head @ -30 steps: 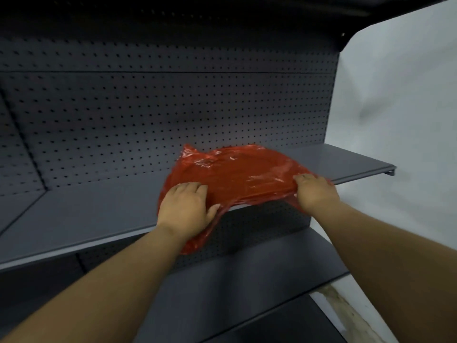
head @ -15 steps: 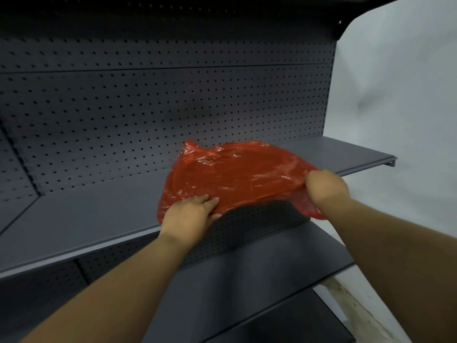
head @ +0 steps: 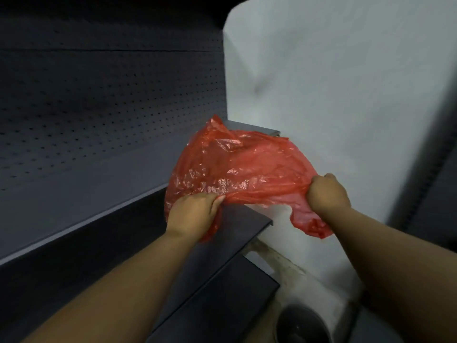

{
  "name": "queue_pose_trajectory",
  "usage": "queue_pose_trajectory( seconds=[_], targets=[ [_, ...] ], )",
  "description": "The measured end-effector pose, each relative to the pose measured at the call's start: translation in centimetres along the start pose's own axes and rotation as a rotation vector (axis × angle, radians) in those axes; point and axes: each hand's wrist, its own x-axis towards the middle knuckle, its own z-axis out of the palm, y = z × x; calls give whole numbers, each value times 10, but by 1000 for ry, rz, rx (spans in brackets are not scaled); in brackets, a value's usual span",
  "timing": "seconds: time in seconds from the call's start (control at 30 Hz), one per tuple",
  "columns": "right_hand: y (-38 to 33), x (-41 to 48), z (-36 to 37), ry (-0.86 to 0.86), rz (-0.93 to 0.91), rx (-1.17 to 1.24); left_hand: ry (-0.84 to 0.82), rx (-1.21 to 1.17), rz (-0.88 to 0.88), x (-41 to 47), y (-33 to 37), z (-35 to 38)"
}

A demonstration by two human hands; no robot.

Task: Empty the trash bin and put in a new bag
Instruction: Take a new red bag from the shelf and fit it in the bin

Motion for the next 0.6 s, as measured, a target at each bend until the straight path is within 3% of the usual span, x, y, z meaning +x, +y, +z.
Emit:
queue_pose_trajectory(
  seconds=[0.27,0.43,0.6],
  targets=[
    [139,-57,-13,2,244,21,-316,-345,0,4,107,96],
    [192,-93,10,-142,416,-31,-520,-406,33,-13,150,145],
    [202,-116,49,-247,527,-87,-628,-377,57,-32,152,201]
  ],
)
